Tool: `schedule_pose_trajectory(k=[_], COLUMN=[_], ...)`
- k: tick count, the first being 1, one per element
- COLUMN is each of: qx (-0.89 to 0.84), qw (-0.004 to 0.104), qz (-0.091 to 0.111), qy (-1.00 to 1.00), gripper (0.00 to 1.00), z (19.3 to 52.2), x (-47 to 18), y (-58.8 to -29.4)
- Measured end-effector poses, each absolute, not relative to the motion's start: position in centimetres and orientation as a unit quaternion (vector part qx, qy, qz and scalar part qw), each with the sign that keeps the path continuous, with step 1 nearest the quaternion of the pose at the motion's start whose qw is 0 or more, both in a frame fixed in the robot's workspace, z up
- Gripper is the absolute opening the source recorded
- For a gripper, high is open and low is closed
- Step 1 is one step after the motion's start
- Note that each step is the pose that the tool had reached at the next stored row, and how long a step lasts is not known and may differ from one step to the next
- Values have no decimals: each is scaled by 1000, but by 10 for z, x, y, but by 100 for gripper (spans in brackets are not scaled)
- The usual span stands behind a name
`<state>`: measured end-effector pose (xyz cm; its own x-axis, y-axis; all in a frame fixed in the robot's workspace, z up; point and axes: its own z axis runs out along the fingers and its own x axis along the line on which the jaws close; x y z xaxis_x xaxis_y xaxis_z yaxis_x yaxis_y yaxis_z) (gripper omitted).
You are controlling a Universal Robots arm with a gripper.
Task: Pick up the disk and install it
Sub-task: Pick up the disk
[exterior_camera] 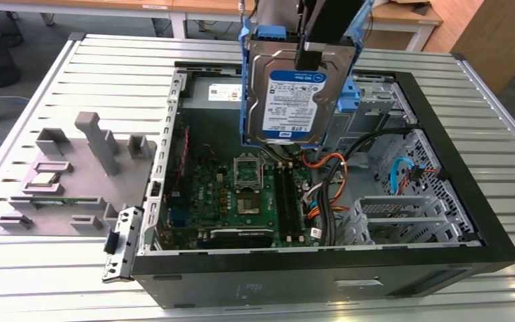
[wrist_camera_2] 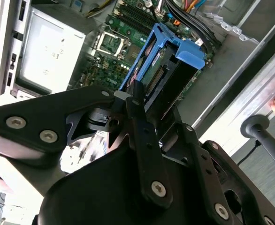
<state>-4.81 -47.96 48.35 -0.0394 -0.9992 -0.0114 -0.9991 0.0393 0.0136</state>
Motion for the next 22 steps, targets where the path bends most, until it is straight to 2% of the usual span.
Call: schedule_pose_trajectory(k=[14,22], qx=[693,693], qw=[3,3], qz=[-7,-6], qy=[-721,-721], gripper=[35,35], z=[483,483], x=[-47,-47], y=[-516,-519])
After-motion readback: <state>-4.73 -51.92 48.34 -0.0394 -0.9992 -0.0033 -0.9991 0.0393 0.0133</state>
